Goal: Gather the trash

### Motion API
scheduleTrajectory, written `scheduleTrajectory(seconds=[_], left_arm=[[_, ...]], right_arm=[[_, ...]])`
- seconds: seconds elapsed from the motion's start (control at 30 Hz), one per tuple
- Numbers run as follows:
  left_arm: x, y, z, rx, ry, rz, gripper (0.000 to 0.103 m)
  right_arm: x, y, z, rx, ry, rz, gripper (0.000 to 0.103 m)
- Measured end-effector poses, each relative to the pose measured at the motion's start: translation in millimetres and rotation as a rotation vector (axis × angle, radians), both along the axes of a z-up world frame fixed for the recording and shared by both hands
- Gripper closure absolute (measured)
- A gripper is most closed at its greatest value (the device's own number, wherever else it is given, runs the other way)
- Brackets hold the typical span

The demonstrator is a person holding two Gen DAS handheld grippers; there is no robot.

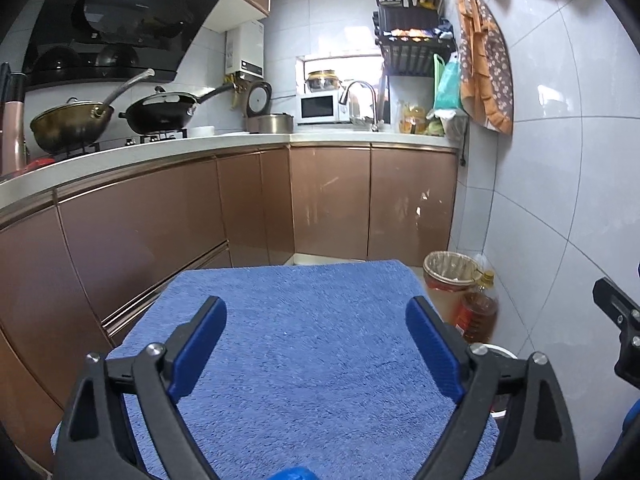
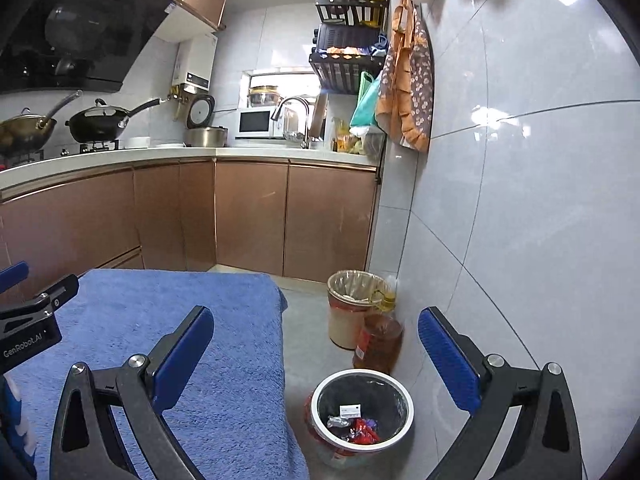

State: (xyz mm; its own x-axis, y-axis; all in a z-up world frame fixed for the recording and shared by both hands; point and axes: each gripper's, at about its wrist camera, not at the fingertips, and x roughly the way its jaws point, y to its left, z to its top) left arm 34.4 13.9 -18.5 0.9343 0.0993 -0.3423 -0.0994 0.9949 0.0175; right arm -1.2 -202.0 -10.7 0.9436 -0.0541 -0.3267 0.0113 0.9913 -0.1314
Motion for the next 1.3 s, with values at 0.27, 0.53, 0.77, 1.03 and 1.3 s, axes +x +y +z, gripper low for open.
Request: scheduleTrajectory(seconds=[0.27, 0.53, 0.77, 1.03, 1.3], left_arm=[[-16, -2, 6, 0.025, -0.037, 0.033, 0.003], [-23, -5, 9, 0.038, -0.039, 0.053, 0.003], [-30, -4, 11, 0.042, -0.054, 0.065, 0.003], [-28, -3, 10, 0.033, -0.042, 0.066, 0.003], [-29, -8, 6, 0.046, -0.042, 0.069, 0.003]], right_arm=[[-13, -5, 3, -0.001, -0.030, -0.003, 0.000], [-23, -11, 4, 0.008, -0.057, -0.003, 0.000], [-23, -13, 2, 0.006, -0.059, 0.011, 0.000], [-28, -18, 5, 0.011, -0.066, -0.010, 0.000], [-30, -23, 6, 0.014, -0.069, -0.013, 0.000]])
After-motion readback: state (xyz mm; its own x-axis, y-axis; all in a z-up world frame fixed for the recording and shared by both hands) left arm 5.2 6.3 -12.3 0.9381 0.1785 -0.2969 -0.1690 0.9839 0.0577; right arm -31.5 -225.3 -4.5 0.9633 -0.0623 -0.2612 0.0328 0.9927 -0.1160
